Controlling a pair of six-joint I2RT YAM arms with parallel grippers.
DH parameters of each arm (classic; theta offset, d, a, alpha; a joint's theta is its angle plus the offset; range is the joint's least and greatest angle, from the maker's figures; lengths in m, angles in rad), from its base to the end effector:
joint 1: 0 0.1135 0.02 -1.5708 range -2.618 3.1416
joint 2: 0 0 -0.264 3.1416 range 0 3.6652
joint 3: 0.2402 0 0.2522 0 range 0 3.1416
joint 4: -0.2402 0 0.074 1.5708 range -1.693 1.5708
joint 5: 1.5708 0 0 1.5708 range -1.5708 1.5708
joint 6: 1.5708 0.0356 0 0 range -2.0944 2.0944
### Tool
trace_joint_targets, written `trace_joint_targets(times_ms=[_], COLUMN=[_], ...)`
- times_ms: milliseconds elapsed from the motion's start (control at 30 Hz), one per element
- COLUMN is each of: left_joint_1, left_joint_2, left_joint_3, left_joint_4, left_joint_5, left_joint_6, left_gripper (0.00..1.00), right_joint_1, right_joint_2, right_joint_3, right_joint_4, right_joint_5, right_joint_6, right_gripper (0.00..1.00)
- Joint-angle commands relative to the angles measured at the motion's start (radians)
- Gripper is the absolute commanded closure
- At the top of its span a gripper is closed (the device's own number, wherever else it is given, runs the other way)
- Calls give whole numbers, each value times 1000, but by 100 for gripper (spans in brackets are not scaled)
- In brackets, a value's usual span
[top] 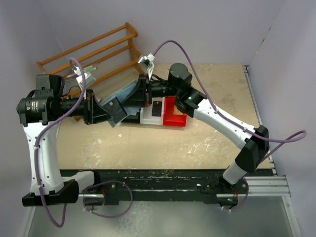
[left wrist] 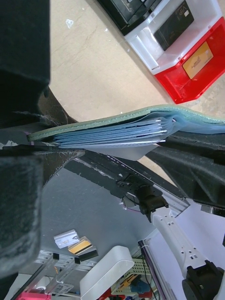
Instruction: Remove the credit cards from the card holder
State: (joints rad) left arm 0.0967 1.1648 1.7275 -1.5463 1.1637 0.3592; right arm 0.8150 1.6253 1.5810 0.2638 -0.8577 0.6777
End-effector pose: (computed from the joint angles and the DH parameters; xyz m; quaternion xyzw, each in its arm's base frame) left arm 0.1422 -0.0190 0.4641 0.2623 0.7720 -0.4578 0.3544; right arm 0.2388 0.2926 0.4474 -0.3627 0.5452 0.6727 0.3444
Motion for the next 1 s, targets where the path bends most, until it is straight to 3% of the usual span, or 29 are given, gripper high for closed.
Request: trace_joint_targets(times_ms=[0,200,400,900,933,967], left_joint_1=[-12,-12,-12,-12,-12,-13], left_joint_2=[-10,-12,-11,-8,-10,-13], left_joint_3=[46,32,40,50,47,45], left_joint_4=[7,0,0,0,0,0], left_joint_5=[168,215,259,254,253,252], left_joint_6=[23,39,35,31,31,33], left_gripper=[87,88,84,86,87,90], right_joint_1=[18,18,14,-11,-11,-12], right_joint_2=[3,-5,-32,-97,-96,-95], right_joint_3=[-63,-102,-135,-186,-189,-189], right_joint_4=[224,330,370,355,360,359], right_joint_5=[-24,-80,-102,-115,-110,-98], right_joint_6=[132,215,224,213,223,227], right_gripper=[89,100,100,100,100,92])
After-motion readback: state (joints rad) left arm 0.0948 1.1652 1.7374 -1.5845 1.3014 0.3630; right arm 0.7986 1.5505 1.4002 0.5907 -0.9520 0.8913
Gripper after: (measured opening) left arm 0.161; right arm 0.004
